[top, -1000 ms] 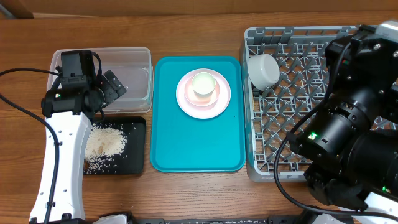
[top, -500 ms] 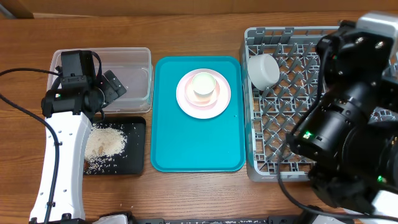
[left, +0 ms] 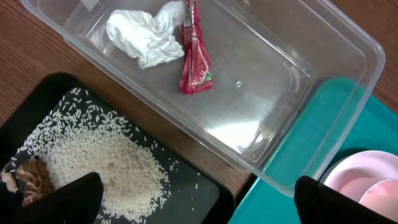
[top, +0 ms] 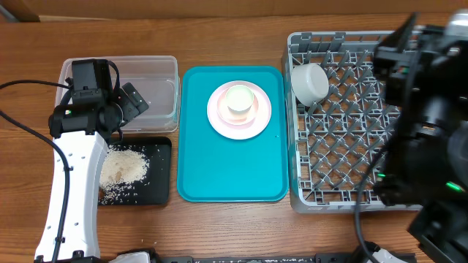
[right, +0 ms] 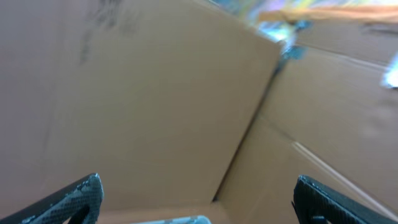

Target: Sort waste into correct bins and load items into the dishwasher

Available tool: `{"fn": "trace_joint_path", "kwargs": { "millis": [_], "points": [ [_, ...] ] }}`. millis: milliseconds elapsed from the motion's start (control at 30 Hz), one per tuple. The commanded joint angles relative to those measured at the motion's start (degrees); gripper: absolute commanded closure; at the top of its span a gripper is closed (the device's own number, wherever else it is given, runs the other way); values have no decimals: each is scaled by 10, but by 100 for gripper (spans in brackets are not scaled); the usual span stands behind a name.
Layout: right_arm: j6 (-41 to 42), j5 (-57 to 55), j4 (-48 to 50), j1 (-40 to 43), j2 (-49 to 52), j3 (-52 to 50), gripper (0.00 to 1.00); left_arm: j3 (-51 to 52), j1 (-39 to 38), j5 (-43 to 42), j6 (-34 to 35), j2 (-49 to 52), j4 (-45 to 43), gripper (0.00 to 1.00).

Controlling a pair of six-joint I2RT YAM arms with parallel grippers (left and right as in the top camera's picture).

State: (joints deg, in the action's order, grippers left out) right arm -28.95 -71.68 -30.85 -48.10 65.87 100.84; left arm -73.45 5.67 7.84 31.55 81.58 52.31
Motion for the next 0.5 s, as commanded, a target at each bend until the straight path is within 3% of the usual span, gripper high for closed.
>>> {"fn": "trace_joint_path", "kwargs": {
  "millis": [0,233,467],
  "points": [
    [183,55,-85,-2,20,1,0,-8,0,-4,8,-3,-2,0],
    [325,172,-224,33,63,1,0,-8,0,-4,8,-3,-2,0],
    [380,365,-308,74,108,1,0,-8,0,-4,8,-3,-2,0]
  ]
}}
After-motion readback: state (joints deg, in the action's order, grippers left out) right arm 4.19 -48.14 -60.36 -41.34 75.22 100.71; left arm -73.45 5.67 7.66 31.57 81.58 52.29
